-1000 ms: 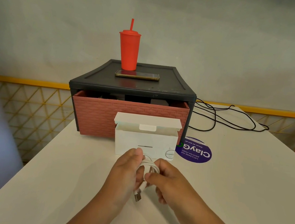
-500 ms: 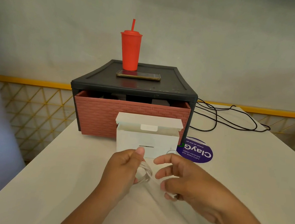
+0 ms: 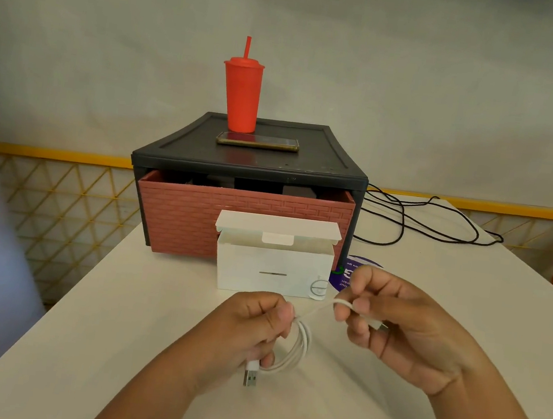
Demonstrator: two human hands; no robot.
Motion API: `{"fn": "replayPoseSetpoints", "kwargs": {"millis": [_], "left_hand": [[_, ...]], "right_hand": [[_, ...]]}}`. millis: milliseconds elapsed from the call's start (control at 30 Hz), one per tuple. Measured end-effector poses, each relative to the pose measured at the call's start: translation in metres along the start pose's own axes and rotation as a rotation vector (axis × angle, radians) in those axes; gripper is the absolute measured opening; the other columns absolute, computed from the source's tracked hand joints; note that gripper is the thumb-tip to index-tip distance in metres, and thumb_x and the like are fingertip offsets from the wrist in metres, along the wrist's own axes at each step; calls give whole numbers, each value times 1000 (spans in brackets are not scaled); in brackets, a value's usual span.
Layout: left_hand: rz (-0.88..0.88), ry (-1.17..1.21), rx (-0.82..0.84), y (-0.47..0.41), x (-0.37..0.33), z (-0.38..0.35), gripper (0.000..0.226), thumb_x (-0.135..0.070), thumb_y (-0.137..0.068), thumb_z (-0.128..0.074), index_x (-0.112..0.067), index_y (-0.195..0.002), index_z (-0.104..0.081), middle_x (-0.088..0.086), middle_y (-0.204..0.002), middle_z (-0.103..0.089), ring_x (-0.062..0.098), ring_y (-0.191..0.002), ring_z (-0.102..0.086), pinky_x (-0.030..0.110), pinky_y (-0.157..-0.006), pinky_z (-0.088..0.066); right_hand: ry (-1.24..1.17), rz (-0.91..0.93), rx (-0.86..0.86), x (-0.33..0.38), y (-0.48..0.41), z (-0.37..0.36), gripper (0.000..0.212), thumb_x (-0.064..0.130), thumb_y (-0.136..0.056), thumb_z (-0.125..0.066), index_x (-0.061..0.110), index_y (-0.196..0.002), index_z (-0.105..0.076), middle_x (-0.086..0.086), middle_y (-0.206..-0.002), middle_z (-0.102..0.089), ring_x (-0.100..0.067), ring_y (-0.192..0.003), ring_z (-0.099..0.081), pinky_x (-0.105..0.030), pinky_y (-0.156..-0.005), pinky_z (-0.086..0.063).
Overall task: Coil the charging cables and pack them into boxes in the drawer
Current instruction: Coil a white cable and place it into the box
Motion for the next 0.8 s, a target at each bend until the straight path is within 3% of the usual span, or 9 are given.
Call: {"fn": "replayPoseSetpoints", "kwargs": {"millis": [67, 167, 233, 333, 400, 500, 600, 700, 800], "left_hand": [[24, 82, -47, 1, -1, 0, 36, -37, -81, -59, -19, -50, -56, -4, -52, -32, 5, -38, -26, 19, -46, -37], [74, 238, -131, 2, 0, 2, 36, -36, -76, -60, -10, -52, -52, -3, -48, -31, 4, -34, -24, 18, -40, -33], [93, 261, -176, 2, 0, 2, 33, -37, -69, -57, -9, -53, -49, -4, -47, -26, 4, -34, -23, 18, -38, -32], [100, 230, -250, 2, 0, 3, 36, -41, -70, -56, -9, -57, -45, -5, -46, -24, 5, -34, -24, 18, -39, -31], [77, 234, -275, 1, -1, 3, 37, -42, -72, -53, -8, -61, -42, -6, -44, -26, 5, -33, -27, 18, -40, -31], [19, 245, -275, 1, -4, 1, 37, -41, -76, -47, -8, -62, -41, -8, -41, -35, 4, -33, -33, 18, -42, -32], [-13, 224, -253, 0, -3, -2, 35, -41, -76, -46, -13, -57, -54, -5, -47, -39, 6, -39, -37, 18, -43, -35], [-44, 110, -266, -3, 2, 0, 37, -46, -78, -44, -18, -76, -68, 9, -67, -47, 19, -61, -44, 20, -47, -38], [-54, 37, -310, -5, 3, 6, 37, -52, -75, -43, -28, -63, -67, 2, -61, -47, 21, -64, -39, 22, -51, -38]], "right_hand": [[104, 53, -29, 5, 1, 2, 19, 0, -62, -64, 19, -57, -65, -12, -65, -65, -10, -48, -52, -18, -51, -47], [647, 196, -148, 9, -1, 4, 39, -5, -81, -59, 23, -58, -71, -1, -71, -70, -8, -66, -62, -18, -70, -50], [931, 245, -251, 5, -4, 2, 46, -4, -86, -56, 30, -59, -70, 11, -74, -70, 0, -76, -63, -9, -75, -46], [1126, 243, -282, -10, -11, -5, 33, 13, -87, -60, 44, -78, -65, 25, -84, -65, 8, -87, -58, -3, -76, -41], [952, 170, -211, -21, -16, -8, 18, 25, -83, -63, 35, -96, -68, 17, -96, -68, 4, -91, -60, -14, -84, -45], [531, 105, -132, -34, -20, -15, 43, 34, -67, -64, 19, -107, -68, 3, -104, -70, -10, -101, -64, -30, -94, -47], [294, 134, -145, -39, -23, -20, 43, 20, -66, -65, 10, -108, -65, -3, -101, -72, -16, -93, -67, -26, -82, -52], [130, 153, -189, -43, -24, -21, 31, -3, -70, -69, -1, -100, -63, -11, -84, -71, -20, -69, -67, -23, -59, -53], [173, 150, -315, -45, -24, -16, 21, -9, -74, -68, 3, -91, -63, -13, -80, -70, -21, -68, -65, -26, -67, -53]]}}
Point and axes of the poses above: each hand's wrist, its own y-axis away from the middle knuckle, its own z-axis out of the back of the hand, x = y × z, the point moved 6 cm from there along -y, towards the middle knuckle
